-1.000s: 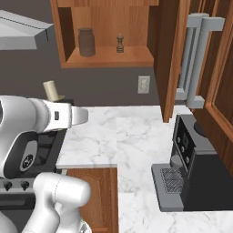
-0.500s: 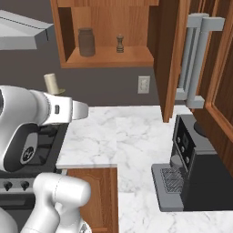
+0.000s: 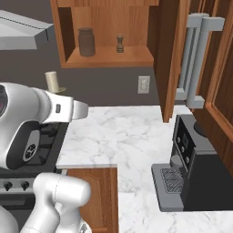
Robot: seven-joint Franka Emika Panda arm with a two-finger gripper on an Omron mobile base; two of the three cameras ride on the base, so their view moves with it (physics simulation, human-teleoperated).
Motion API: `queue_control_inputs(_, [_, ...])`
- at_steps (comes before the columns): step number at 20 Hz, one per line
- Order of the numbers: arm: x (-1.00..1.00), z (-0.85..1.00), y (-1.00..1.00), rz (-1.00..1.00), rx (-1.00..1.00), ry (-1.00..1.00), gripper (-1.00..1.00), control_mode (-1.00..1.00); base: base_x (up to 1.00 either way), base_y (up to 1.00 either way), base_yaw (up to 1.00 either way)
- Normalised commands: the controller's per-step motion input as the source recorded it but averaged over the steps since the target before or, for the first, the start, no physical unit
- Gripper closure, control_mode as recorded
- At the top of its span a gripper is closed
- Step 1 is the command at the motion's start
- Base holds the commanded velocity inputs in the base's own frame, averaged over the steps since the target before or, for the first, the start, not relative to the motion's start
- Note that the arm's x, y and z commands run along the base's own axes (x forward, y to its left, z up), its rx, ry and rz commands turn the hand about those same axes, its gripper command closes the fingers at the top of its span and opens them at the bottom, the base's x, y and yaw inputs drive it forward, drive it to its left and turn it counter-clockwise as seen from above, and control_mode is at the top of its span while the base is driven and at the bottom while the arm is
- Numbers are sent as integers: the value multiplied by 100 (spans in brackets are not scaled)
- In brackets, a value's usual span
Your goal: Pick the jar and candle from the dining table and place them in the open cabinet. Close the cabinet after placing the objects.
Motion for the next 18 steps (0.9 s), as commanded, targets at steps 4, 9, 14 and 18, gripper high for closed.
queue_control_inputs(4, [1, 3, 9, 0, 0, -7, 100, -100, 0, 0, 0])
queue_control_inputs(9, [6, 10, 10, 0, 1, -9, 100, -100, 0, 0, 0])
queue_control_inputs(14, [14, 16, 8, 0, 3, -2, 100, -100, 0, 0, 0])
queue_control_inputs(18, [16, 23, 4, 0, 4, 0, 100, -100, 0, 0, 0])
